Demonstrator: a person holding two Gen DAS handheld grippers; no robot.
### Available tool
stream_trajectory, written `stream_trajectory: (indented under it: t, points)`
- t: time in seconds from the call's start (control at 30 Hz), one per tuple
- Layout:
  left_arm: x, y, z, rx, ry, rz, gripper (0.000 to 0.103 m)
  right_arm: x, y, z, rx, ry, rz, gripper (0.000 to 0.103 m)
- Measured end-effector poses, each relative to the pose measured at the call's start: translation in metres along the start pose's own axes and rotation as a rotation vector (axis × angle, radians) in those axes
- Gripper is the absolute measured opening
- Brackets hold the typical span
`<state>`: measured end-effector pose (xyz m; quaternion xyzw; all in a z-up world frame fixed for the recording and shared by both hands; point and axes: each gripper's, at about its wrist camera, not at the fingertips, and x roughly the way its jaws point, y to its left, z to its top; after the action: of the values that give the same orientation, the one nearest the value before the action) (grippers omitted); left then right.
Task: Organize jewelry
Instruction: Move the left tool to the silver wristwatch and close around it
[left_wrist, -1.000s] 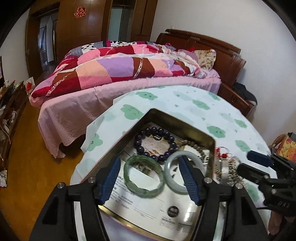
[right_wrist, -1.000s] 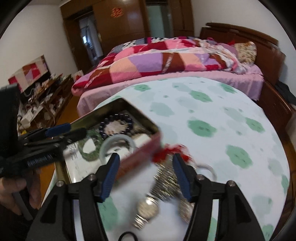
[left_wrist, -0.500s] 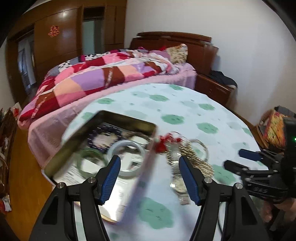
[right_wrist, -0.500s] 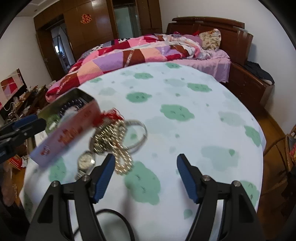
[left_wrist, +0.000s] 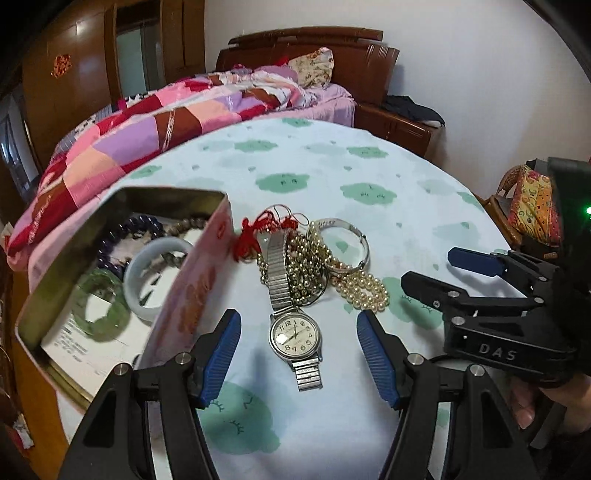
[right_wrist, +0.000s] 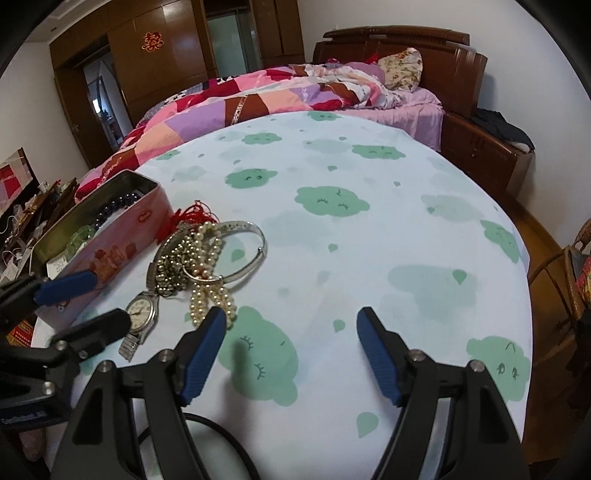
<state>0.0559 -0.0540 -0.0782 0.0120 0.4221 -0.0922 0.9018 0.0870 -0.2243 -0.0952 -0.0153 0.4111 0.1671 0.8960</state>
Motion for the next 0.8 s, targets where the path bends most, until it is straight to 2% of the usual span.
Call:
stream_trajectory:
  t: [0.23,0.27,0.47,0.5,0.57,0.63,0.8]
  points:
    - [0.021,0.001,-0.002,-0.021,0.067,-0.058,0.065,0.003,-0.002,-0.001,0.009,0.014,0.014,0.078]
    - [0.027,0.003,-0.003,-0.034,0.085,-0.070,0.062,0.004,-0.002,-0.001,0.013,0.017,0.016,0.078]
    - [0.030,-0.002,-0.005,0.000,0.080,-0.045,0.060,0.007,-0.007,-0.002,0.044,0.039,0.032,0.078]
    - [0.030,-0.003,-0.005,0.016,0.079,-0.036,0.058,0.007,-0.007,-0.002,0.045,0.040,0.032,0.078]
    - [0.029,-0.006,-0.007,0.047,0.073,-0.013,0.044,0.007,-0.006,-0.002,0.044,0.039,0.031,0.078]
    - [0.029,-0.005,-0.007,0.063,0.067,-0.008,0.037,0.007,-0.006,-0.002,0.041,0.040,0.029,0.078]
    - [0.023,0.003,-0.010,0.030,0.046,-0.045,0.036,0.008,-0.007,-0.003,0.043,0.040,0.030,0.078]
